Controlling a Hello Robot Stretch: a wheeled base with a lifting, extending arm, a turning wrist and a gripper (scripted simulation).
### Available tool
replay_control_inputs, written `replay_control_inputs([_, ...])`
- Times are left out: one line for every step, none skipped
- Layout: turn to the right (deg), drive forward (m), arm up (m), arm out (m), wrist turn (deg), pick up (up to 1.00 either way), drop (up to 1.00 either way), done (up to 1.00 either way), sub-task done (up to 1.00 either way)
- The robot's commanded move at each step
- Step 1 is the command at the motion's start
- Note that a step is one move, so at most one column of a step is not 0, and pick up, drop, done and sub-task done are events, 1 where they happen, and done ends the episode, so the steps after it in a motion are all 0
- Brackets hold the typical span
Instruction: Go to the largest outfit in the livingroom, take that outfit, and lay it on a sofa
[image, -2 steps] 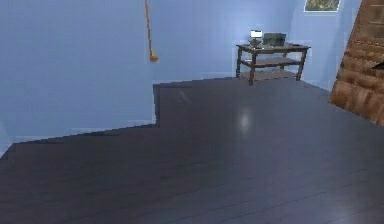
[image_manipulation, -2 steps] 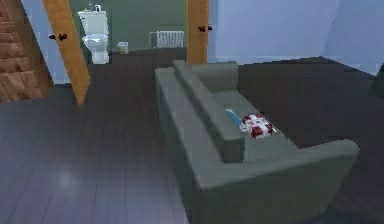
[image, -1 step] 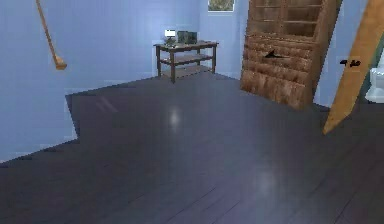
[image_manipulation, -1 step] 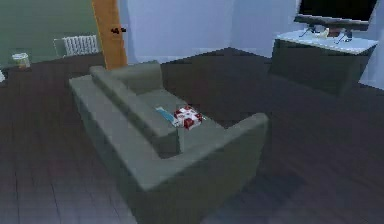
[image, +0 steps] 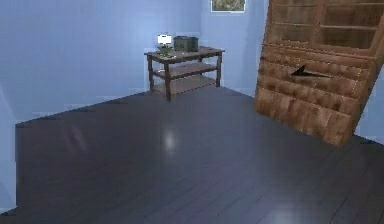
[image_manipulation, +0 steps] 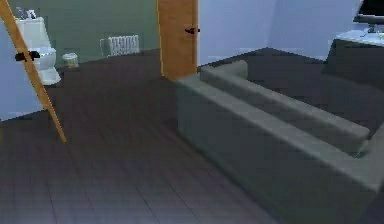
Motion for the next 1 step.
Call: replay_control_inputs([0.0,1.00,0.00,0.00,0.0,0.00,0.00,0.00,0.00])
